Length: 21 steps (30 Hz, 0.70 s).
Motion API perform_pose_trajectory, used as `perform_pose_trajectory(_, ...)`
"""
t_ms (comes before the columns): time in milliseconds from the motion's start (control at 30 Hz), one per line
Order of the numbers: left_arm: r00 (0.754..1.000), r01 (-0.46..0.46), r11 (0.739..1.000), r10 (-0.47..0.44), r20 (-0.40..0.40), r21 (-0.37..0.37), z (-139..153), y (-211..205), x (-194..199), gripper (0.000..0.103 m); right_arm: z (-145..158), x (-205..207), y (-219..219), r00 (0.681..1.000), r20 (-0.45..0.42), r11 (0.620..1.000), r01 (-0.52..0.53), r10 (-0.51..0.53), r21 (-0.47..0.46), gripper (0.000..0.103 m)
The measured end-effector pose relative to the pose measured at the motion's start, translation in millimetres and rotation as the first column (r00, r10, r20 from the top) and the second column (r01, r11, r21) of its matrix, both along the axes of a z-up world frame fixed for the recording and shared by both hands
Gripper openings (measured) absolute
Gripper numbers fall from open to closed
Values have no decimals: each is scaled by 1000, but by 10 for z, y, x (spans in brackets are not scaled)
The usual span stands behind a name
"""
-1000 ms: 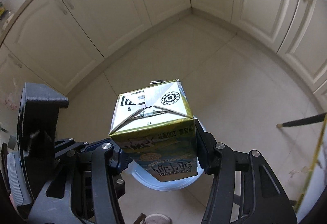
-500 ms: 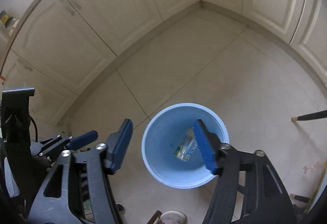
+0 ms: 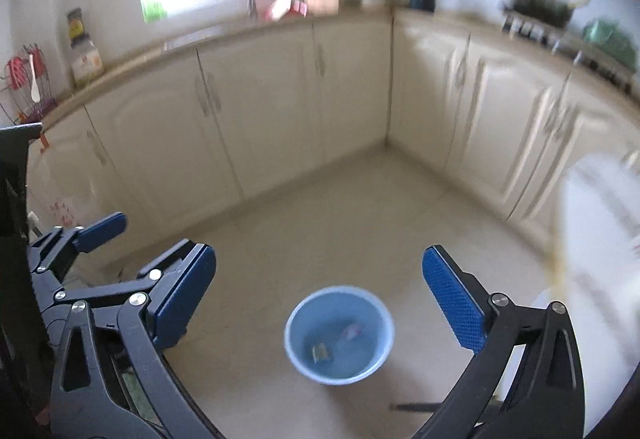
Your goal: Collect trash
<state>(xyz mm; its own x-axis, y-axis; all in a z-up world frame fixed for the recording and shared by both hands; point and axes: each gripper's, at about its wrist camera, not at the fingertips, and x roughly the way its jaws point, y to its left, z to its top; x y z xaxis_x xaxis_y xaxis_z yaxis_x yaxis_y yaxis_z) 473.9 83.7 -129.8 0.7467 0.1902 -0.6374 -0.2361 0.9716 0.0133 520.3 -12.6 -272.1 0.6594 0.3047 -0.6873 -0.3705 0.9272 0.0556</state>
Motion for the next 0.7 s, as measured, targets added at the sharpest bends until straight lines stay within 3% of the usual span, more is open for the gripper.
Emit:
perform_pose_trajectory(100, 996, 24, 1000, -24, 87, 12, 297, -350, -470, 88, 475, -287, -62, 995, 96, 1000, 18, -16, -15, 103)
perform_pose_trajectory(167, 989, 34, 999, -35, 141, 12, 353, -618, -793, 96, 777, -483, -163, 987, 155, 998, 54, -49, -28, 103)
perform_pose_trajectory(333, 965, 61, 998, -63, 254, 16, 689, -993, -1598, 101, 1496, -1047, -611, 938, 305, 984, 178, -166, -13, 103)
perform_pose_trajectory(500, 927, 127, 991, -132, 351, 38, 790, -1321, -2292, 102, 1935, -1528, -930, 893, 373, 963, 269, -252, 6, 103)
perform_pose_trajectory(633, 903, 119, 989, -146, 405, 91, 881, -1067, -3424, 102, 2159, -1892, -1156, 863, 407, 949, 315, -300, 31, 103)
perform_pose_trajectory(700, 885, 145, 983, -180, 429, 112, 843, -1219, -3693, 102, 2254, -2068, -1266, 851, 417, 942, 332, -319, 43, 103)
